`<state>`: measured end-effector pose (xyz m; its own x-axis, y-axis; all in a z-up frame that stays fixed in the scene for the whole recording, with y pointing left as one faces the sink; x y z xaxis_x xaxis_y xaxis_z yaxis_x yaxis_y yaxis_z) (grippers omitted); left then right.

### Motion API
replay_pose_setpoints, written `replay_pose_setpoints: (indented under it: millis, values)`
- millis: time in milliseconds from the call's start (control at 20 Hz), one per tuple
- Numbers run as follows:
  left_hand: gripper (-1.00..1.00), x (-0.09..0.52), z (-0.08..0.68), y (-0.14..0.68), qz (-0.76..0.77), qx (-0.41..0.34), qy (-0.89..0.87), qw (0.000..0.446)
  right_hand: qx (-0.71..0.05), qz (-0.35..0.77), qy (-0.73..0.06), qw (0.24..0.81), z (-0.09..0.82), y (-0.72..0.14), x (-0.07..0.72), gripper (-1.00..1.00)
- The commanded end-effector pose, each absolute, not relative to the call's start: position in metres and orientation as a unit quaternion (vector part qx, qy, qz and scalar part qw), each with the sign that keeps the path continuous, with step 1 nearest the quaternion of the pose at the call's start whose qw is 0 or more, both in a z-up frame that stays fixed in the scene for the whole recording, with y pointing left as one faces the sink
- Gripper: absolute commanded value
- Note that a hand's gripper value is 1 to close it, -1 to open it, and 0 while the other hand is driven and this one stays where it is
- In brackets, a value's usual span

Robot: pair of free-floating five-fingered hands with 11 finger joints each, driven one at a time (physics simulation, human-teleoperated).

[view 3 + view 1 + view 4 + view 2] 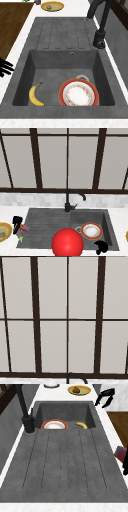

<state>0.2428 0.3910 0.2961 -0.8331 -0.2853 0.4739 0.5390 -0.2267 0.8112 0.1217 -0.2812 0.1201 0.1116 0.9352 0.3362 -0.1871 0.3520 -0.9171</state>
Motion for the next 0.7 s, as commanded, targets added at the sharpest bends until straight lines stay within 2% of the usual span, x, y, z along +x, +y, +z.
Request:
replay_pose_setpoints:
  millis: [0, 500, 650]
  values:
    - [1.00, 0.243, 0.308, 0.421, -0.779, -0.130, -0.544, 0.283, -0.369, 0.433, -0.507, 0.648, 0.120, -0.281, 0.122, 0.00]
    - [1.00, 0.242, 0.327, 0.501, -0.774, -0.139, -0.545, 0.291, -0.369, 0.433, -0.507, 0.648, 0.120, -0.281, 0.122, 0.00]
    - [1.00, 0.247, 0.333, 0.525, -0.774, -0.123, -0.555, 0.279, -0.369, 0.433, -0.507, 0.648, 0.120, -0.281, 0.122, 0.00]
